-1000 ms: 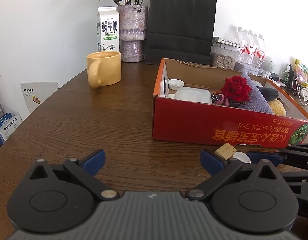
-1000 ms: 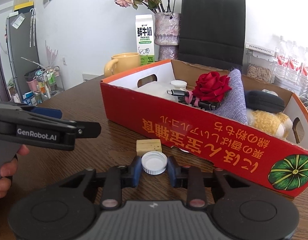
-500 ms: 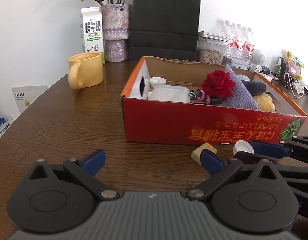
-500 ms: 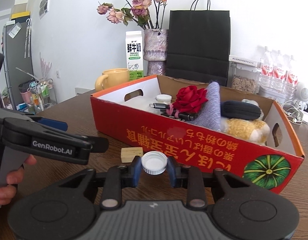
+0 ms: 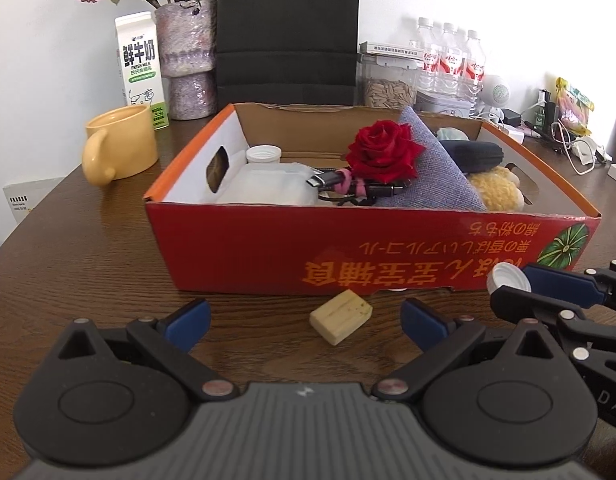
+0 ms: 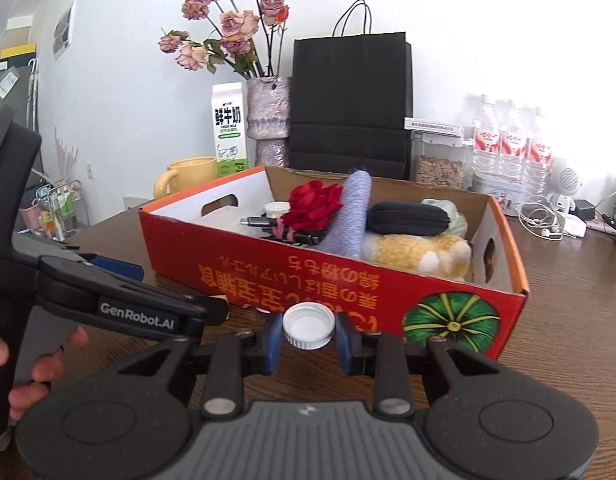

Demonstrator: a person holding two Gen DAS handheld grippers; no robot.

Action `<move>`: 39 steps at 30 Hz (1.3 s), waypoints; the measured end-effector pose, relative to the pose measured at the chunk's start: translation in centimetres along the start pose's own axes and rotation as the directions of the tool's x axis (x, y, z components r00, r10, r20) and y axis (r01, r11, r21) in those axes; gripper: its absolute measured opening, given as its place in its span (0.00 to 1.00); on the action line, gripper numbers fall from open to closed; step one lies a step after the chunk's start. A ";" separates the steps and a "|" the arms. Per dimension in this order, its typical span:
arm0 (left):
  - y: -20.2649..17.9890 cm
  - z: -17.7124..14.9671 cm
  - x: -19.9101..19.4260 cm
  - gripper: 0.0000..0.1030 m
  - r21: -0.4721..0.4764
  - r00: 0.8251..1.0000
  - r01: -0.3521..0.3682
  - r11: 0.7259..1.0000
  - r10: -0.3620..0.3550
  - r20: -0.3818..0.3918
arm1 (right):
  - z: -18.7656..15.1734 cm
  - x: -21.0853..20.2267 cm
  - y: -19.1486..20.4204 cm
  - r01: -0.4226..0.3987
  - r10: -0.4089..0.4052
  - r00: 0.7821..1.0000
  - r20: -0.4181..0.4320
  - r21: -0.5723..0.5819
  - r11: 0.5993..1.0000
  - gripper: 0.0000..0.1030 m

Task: Organize objects
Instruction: 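Grasp the small wooden block with the left tool while the right tool holds the cap, then carry the cap and wooden block into the box and open both tools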

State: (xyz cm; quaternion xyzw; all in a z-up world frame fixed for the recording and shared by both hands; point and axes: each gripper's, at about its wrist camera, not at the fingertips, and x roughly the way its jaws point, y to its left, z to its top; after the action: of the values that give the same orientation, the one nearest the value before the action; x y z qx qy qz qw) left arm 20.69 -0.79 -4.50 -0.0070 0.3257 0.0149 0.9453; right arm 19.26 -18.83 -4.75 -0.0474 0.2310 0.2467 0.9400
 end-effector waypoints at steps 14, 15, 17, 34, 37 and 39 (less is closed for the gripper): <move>-1.4 -0.1 1.0 0.63 0.008 0.999 -0.001 1.000 0.001 -0.035 | -0.2 -0.6 -0.6 0.003 -0.003 1.000 0.023 0.009 1.000 0.26; -1.5 -0.1 1.0 0.55 0.012 0.999 0.001 1.000 0.000 -0.032 | -0.2 -0.6 -0.6 0.003 -0.003 1.000 0.022 0.009 1.000 0.26; -1.6 -0.1 0.7 0.36 0.021 1.000 0.016 1.000 -0.016 -0.024 | -0.2 -0.6 -0.6 0.004 -0.004 1.000 0.022 0.010 1.000 0.26; -1.4 -0.3 -3.0 0.35 0.016 0.993 0.065 0.998 -0.066 0.093 | -0.3 -1.1 -0.5 0.023 -0.024 0.998 0.054 0.014 1.000 0.26; -1.3 0.3 -4.0 0.35 0.019 0.988 0.074 0.997 -0.076 0.136 | -0.1 -1.4 -0.3 0.034 -0.034 0.997 0.076 0.006 0.999 0.26; -1.2 0.9 -4.5 0.35 0.021 0.984 0.075 0.997 -0.078 0.162 | 0.4 -1.8 -0.3 0.032 -0.032 0.994 0.100 0.005 0.999 0.27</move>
State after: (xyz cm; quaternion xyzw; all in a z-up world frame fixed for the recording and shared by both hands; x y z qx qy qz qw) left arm 17.77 -2.05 -1.00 -0.0111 0.2472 -0.0233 0.9686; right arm 18.20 -19.84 -3.60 -0.0373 0.1829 0.2332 0.9543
